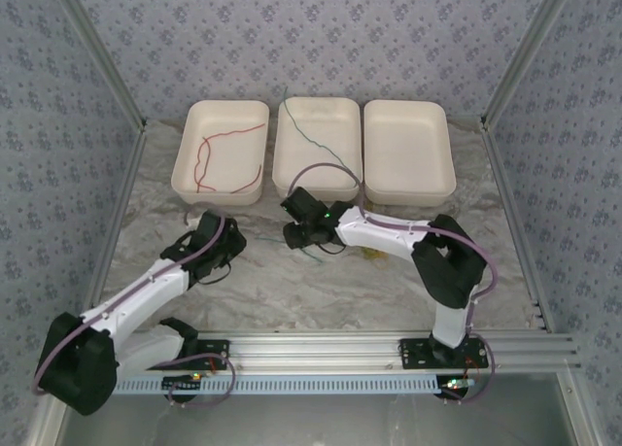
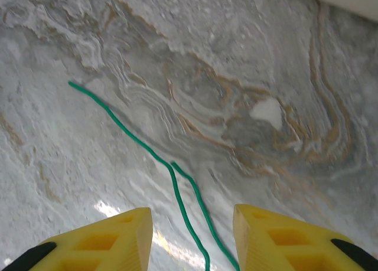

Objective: Untangle the cables

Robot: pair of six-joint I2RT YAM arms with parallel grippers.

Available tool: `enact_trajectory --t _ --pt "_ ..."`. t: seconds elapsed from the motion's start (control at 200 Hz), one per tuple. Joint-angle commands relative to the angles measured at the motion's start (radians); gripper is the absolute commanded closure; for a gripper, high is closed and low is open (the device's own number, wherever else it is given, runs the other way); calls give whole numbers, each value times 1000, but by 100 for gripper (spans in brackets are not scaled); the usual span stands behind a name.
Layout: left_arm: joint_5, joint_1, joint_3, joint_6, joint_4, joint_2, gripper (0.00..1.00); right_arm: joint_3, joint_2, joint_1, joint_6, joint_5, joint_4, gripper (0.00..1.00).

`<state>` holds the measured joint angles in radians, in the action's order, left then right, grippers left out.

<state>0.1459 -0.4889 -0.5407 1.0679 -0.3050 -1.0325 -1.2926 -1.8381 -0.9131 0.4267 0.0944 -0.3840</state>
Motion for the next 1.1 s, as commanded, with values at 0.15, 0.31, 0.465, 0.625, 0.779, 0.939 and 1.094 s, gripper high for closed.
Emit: enact_trajectory --t 0.15,0.31,0.465,0.625,0.779,0.939,1.094 --pt "-18 12 24 16 -3 84 73 -122 -134 0 -41 29 -45 57" --pt "-29 12 21 9 -17 101 74 -168 -185 -7 -50 45 -60 58" --pt "-28 12 24 9 -29 128 74 -179 -215 12 -32 47 -70 63" --pt "-28 12 15 6 -37 134 75 -167 -222 13 -30 26 -53 64" --pt "-36 12 14 6 -26 125 75 -156 -217 7 -20 26 -38 64" --pt "-38 12 12 3 -26 122 76 -130 -202 1 -11 35 -21 64" --pt "-41 13 19 7 -18 121 76 -116 -190 -7 -5 39 -12 61"
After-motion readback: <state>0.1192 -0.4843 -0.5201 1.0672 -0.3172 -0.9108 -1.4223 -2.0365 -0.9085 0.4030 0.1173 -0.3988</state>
